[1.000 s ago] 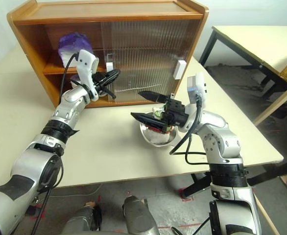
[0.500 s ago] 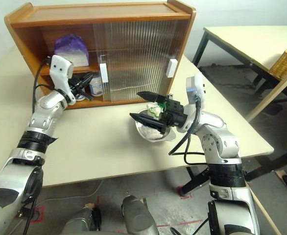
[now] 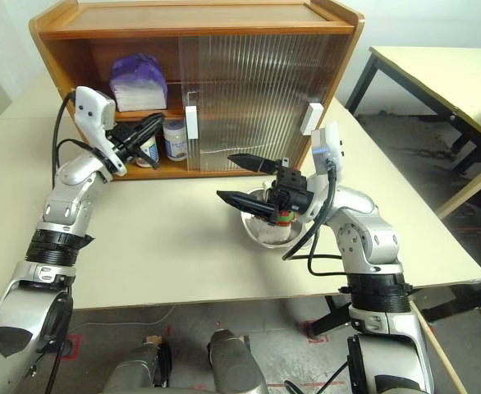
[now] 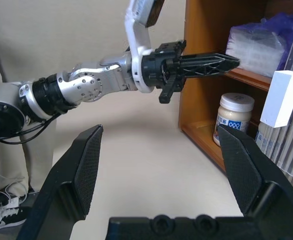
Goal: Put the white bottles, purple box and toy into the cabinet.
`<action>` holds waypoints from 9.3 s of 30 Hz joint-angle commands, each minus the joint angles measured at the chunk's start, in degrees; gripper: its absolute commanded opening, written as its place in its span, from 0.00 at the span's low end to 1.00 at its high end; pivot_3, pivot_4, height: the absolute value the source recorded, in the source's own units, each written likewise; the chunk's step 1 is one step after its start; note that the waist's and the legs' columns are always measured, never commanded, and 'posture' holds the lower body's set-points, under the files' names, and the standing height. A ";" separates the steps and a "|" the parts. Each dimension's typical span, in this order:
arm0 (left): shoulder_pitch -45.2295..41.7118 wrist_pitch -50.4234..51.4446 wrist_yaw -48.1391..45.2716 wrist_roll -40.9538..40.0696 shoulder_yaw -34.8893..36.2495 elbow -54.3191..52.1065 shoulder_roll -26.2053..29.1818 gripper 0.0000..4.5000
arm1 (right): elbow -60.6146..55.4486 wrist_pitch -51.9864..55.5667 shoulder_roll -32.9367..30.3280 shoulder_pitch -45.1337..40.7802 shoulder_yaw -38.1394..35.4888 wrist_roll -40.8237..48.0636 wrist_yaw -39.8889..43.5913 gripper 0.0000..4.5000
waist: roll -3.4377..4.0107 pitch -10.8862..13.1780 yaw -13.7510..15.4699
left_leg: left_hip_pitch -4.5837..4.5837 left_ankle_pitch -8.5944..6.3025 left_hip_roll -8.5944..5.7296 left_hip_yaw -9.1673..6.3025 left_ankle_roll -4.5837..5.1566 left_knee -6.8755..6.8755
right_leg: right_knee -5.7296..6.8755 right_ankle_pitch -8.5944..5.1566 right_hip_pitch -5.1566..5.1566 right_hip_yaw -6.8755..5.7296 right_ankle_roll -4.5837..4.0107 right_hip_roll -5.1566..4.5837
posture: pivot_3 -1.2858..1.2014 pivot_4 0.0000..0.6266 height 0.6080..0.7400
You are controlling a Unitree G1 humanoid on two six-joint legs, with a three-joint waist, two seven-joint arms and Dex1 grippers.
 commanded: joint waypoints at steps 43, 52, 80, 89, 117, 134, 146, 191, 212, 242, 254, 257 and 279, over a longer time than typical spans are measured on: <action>-16.09 3.73 10.34 6.72 -0.98 24.56 -4.52 0.01 | -1.04 1.02 0.31 -0.13 0.62 -0.19 -0.25 1.00 | -0.02 0.02 -3.46 | 0.15 0.05 -0.15 0.13 -0.01 0.05 | -0.01 -0.51 0.19 -0.02 1.05 0.06 | 0.39 0.11 1.00; -10.60 9.03 12.19 6.45 0.15 15.00 -1.38 0.01 | -0.75 0.90 0.74 -0.35 0.88 -0.41 -0.13 1.00 | -0.02 0.02 -3.39 | 0.20 0.07 -0.14 0.14 -0.06 0.04 | 0.01 -0.47 0.19 0.04 1.00 0.07 | 0.39 0.11 1.00; 10.27 19.68 13.63 4.49 7.87 -11.12 12.24 0.01 | 1.70 0.22 1.42 -1.84 1.80 -1.07 1.93 1.00 | 0.05 -0.03 -0.33 | 0.25 0.09 0.11 -0.13 -0.57 -0.49 | 0.01 -0.04 -0.09 0.15 0.11 0.12 | 0.42 0.09 1.00; 12.44 19.94 14.18 3.69 11.10 -12.73 14.99 0.01 | 3.92 -0.39 2.43 -3.62 2.79 -1.70 3.16 1.00 | 0.05 -0.03 2.61 | 0.23 0.17 0.14 -0.21 -0.79 -0.66 | 0.02 0.32 -0.27 0.10 -0.55 0.08 | 0.43 0.10 1.00; 41.54 8.88 -25.41 -24.06 21.16 -26.04 22.62 1.00 | 30.49 -13.20 -7.16 -14.70 -5.43 -11.74 -2.56 0.11 | 0.27 -0.28 4.02 | 0.23 0.08 0.94 -0.19 -1.27 -1.56 | 0.22 0.47 -0.95 -0.14 -1.59 0.27 | 0.42 0.12 1.00; 39.77 -4.02 -29.15 -16.38 11.68 -20.03 21.21 1.00 | 38.65 -21.64 -12.71 -14.48 -9.01 -17.85 -13.84 0.01 | 0.49 -0.42 3.86 | 0.16 0.06 1.31 -0.15 -1.40 -1.60 | 0.27 0.38 -1.05 -0.22 -1.69 0.46 | 0.42 0.12 1.00; 38.31 -4.43 -31.60 -16.30 9.51 -17.69 21.44 1.00 | 42.48 -28.25 -13.03 -16.80 -8.75 -23.41 -23.11 0.01 | 0.61 -0.50 2.35 | 0.18 0.08 1.52 0.01 -1.37 -1.59 | 0.26 0.36 -1.00 -0.26 -1.64 0.53 | 0.41 0.10 1.00; 36.52 -7.44 -29.93 -23.97 8.50 -19.88 11.71 1.00 | 51.17 -28.86 -5.76 -23.67 -4.15 -28.34 -23.74 0.01 | 0.71 -0.56 1.38 | 0.93 0.07 1.80 0.13 -1.38 -1.43 | 0.23 0.02 -0.12 -0.24 -1.03 0.77 | 0.42 0.10 1.00; 35.81 -7.21 -29.10 -24.24 8.60 -20.04 11.76 1.00 | 54.35 -30.05 -5.57 -25.55 -3.57 -30.21 -26.21 0.01 | 0.71 -0.56 1.28 | 0.91 0.02 1.82 0.13 -1.47 -1.49 | 0.11 -0.03 -0.13 -0.23 -1.03 0.77 | 0.42 0.10 1.00; 36.83 -7.67 -26.94 -24.34 9.94 -20.48 11.55 1.00 | 41.81 -18.47 9.61 -28.31 -0.54 -25.26 -18.00 0.01 | 0.71 -0.56 1.87 | 0.87 -0.04 1.86 0.09 -1.52 -1.55 | 0.12 -0.04 -0.25 -0.26 -1.84 0.84 | 0.43 0.08 1.00; 36.14 -7.94 -26.53 -24.11 9.54 -20.25 11.14 1.00 | 39.21 -16.59 14.85 -30.38 1.47 -24.80 -16.44 0.01 | 0.71 -0.56 2.48 | 0.88 -0.01 1.92 0.08 -1.46 -1.56 | 0.18 -0.04 -0.29 -0.29 -1.93 0.91 | 0.43 0.08 1.00; 35.98 -8.16 -26.40 -24.04 9.62 -19.94 10.98 1.00 | 38.50 -15.90 15.25 -30.48 1.61 -24.54 -16.46 0.01 | 0.71 -0.57 2.67 | 0.88 -0.02 1.92 0.07 -1.47 -1.55 | 0.18 -0.04 -0.29 -0.30 -1.95 0.91 | 0.43 0.08 1.00; 35.10 -7.82 -27.70 -24.09 9.62 -18.58 11.12 1.00 | 15.01 19.49 -15.79 -18.00 -2.28 -10.50 2.45 0.99 | 0.59 -0.57 4.26 | 1.04 0.08 1.90 0.20 -1.33 -1.45 | 0.28 -0.42 -0.07 -0.29 -1.41 1.02 | 0.43 0.12 1.00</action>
